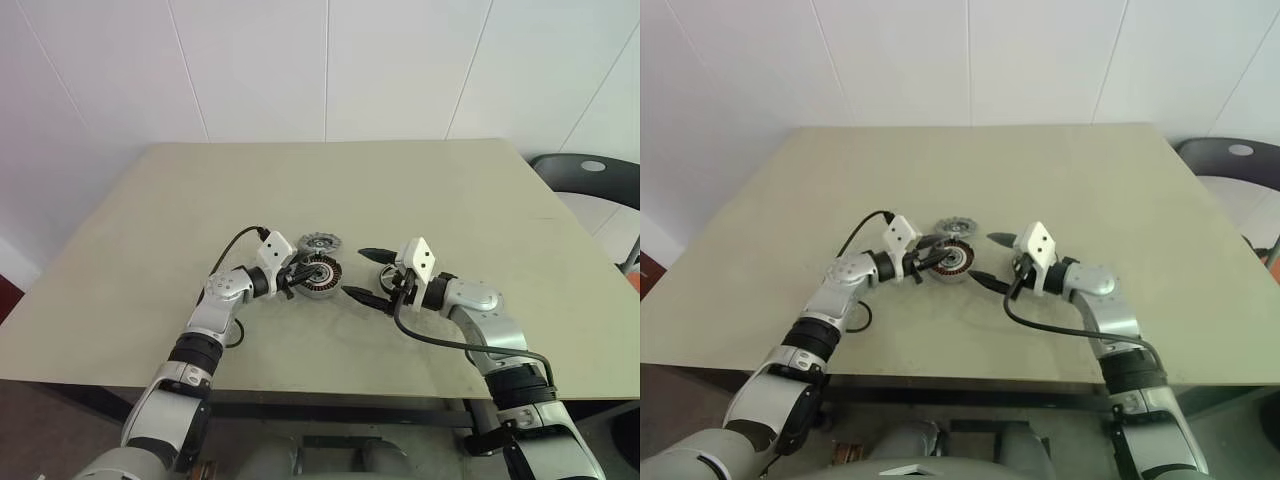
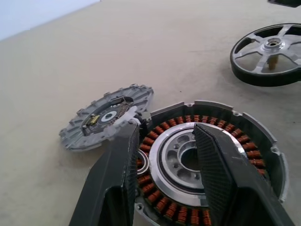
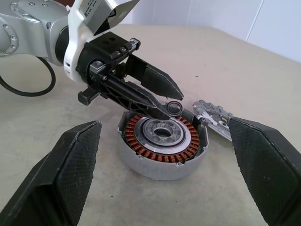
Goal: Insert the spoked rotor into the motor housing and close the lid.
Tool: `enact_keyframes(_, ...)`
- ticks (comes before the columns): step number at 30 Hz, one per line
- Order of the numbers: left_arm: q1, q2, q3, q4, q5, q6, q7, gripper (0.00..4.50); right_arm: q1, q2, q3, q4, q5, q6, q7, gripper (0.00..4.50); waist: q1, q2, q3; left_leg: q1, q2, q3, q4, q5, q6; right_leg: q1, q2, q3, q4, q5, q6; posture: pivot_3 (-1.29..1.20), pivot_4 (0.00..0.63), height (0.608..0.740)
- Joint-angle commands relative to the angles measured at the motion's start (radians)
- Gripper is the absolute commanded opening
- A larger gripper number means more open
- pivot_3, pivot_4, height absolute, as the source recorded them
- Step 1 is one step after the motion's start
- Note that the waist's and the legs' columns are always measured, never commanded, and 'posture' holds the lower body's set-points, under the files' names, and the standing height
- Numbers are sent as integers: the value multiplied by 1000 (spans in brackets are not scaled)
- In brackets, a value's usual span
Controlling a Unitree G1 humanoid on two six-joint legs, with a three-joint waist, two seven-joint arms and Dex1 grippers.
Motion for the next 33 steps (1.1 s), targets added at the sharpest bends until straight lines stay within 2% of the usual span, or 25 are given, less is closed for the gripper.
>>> enact_keyframes(1, -5, -6, 17, -47, -30, 8, -14, 1989, -17, 6, -6, -5, 1, -19, -7, 4500, 0, 0, 0, 0, 0, 0, 0, 0, 0, 0, 0, 0, 0, 0, 0, 0, 0, 740)
enact_keyframes(10, 21, -18, 10, -96, -60, 67, -59, 1989, -15, 13, -7, -3, -6, -27, -19, 4500, 0, 0, 0, 0, 0, 0, 0, 0, 0, 0, 0, 0, 0, 0, 0, 0, 0, 740)
enact_keyframes(15, -23, -7, 66, -74, -41, 1, 56, 1989, -13, 15, -6, -3, -7, -29, -23, 4500, -1, 0, 0, 1, 0, 0, 0, 0, 0, 0, 0, 0, 1, 0, 0, 0, 0, 740)
enact_keyframes(22, -13, 31, 24, -43, 20, -32, 77, 1989, -18, 23, -4, 2, -9, -34, -25, 4500, 0, 0, 0, 3, 0, 1, 0, 0, 0, 3, 0, 1, 1, 0, 0, 0, 0, 740)
enact_keyframes(33, -19, 8, 1, 6, 79, -64, 145, 1989, -29, 29, -6, 2, -9, -39, -30, 4500, 0, 0, 0, 3, 0, 1, 0, 0, 0, 2, 0, 1, 1, 0, 0, 0, 0, 740)
